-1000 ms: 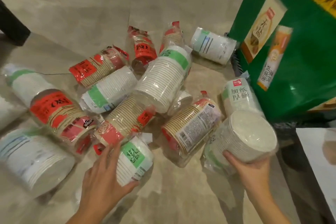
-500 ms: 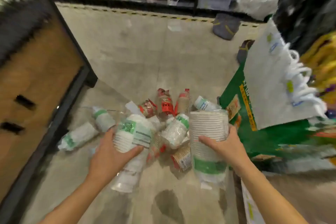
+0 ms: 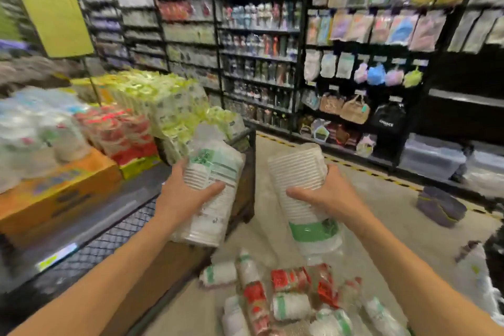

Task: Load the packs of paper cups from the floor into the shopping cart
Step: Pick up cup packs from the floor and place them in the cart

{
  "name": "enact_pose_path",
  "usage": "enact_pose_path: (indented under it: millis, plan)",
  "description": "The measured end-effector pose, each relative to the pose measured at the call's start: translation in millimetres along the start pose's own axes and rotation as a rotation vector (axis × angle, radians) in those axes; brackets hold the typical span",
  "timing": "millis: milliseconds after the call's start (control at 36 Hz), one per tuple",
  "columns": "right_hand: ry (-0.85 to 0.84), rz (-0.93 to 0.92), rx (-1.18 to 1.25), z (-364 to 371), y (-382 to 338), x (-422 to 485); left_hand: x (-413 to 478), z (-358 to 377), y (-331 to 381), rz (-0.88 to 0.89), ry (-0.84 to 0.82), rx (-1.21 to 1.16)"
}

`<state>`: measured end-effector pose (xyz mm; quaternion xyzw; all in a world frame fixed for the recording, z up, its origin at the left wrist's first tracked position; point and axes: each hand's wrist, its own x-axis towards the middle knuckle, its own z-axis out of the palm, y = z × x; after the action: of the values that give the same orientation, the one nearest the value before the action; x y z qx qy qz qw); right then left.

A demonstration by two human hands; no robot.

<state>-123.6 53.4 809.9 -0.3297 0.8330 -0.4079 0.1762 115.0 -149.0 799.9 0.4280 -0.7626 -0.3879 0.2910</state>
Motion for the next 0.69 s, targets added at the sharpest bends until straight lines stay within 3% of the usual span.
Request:
enact_pose_path:
  millis: [361, 694]
  plan:
    - [-0.499, -0.488, 0.027, 136, -177, -20, -173, -189, -39, -0.262, 0.708, 0.031]
    - [-1.06, -0.808, 0.118, 312, -291, -196, -398, -300, -83, -0.672, 1.209, 0.124]
